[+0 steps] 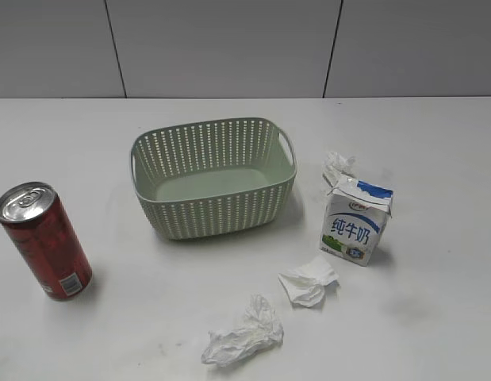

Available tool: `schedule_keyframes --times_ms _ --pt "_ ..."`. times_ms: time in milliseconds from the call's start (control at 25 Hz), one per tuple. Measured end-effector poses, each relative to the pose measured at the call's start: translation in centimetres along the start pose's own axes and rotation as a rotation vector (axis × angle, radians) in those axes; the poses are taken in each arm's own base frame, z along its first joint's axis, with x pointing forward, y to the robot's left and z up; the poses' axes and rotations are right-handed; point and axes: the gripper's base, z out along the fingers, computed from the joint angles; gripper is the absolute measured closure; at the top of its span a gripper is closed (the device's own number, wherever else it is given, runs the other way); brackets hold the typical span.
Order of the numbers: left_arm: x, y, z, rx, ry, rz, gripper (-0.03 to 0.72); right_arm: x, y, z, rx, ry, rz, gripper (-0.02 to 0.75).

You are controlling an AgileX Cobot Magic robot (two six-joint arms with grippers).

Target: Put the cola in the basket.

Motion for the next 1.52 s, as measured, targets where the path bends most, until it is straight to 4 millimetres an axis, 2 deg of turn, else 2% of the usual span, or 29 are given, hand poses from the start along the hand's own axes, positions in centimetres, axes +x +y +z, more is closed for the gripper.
schedule_keyframes --times_ms 1080,1200,1360,1520 --pt "-0.4 0.1 -0.1 -0.014 -0.029 0.008 0.104 0.0 0.0 0.0 0.000 0.000 0.000 0.167" --pt "-1.1 0.2 0.0 -0.016 -0.029 0.006 0.104 0.0 0.0 0.0 0.000 0.000 -0.001 0.167" --pt "-3.1 0.3 0.7 -0.016 -0.011 0.001 0.104 0.0 0.0 0.0 0.000 0.000 -0.001 0.167" --pt "-5.4 0.2 2.4 0.028 0.066 0.010 0.104 0.0 0.0 0.0 0.000 0.000 -0.001 0.167"
